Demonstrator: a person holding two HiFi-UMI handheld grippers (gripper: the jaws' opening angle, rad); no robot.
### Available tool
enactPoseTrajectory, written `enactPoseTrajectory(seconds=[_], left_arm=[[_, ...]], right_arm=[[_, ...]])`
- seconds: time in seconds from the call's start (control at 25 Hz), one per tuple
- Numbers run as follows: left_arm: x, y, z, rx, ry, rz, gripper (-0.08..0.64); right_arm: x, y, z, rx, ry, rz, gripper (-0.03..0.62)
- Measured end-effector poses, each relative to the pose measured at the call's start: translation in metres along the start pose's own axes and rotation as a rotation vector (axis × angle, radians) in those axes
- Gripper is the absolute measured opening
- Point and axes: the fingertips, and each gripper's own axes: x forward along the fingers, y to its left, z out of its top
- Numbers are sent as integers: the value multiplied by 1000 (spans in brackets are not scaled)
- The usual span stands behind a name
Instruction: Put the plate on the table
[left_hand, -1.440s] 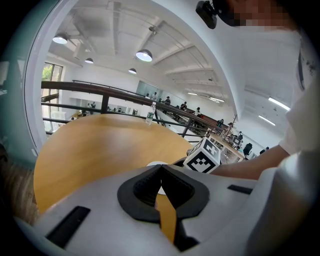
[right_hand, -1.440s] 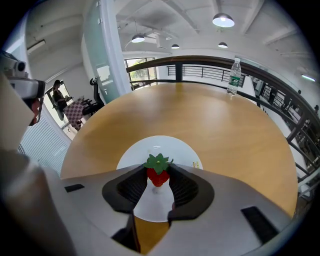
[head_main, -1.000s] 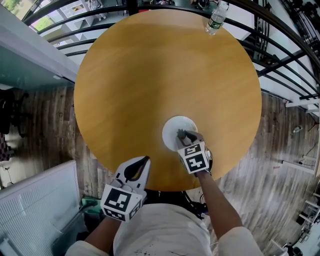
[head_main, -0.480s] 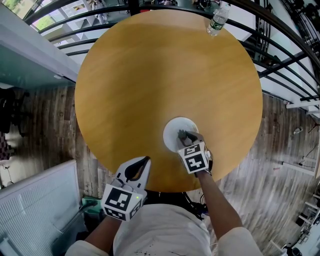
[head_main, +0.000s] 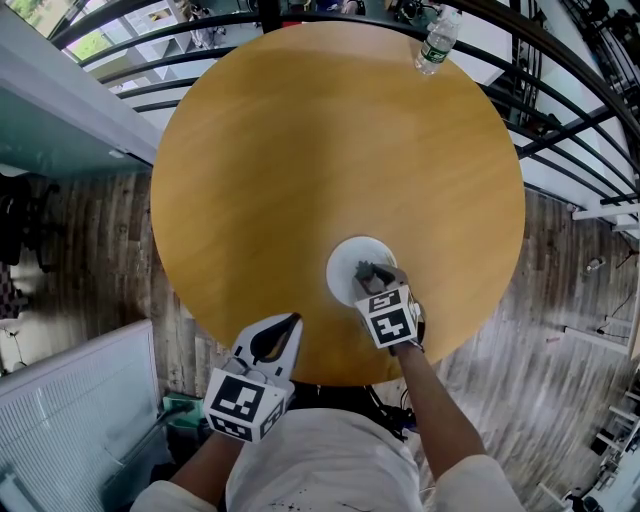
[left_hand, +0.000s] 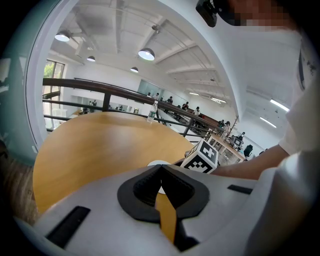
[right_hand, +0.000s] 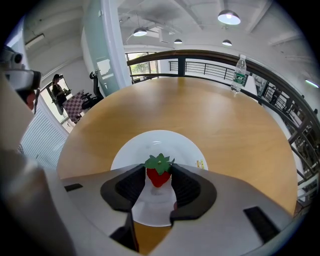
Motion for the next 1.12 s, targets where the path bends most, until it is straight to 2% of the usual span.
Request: enactPoseTrajectory(seconds=[0.6, 0.88, 1.12], left_arm=[[-4, -8, 9, 15, -22, 2, 21], [-15, -21, 17, 45, -50, -4, 21], [-28, -38, 27, 73, -72, -2, 21]], right_arm=[[-19, -2, 14, 32, -50, 11, 193], [-49, 1, 24, 65, -117, 25, 193], [-95, 11, 34, 55, -191, 59, 191]])
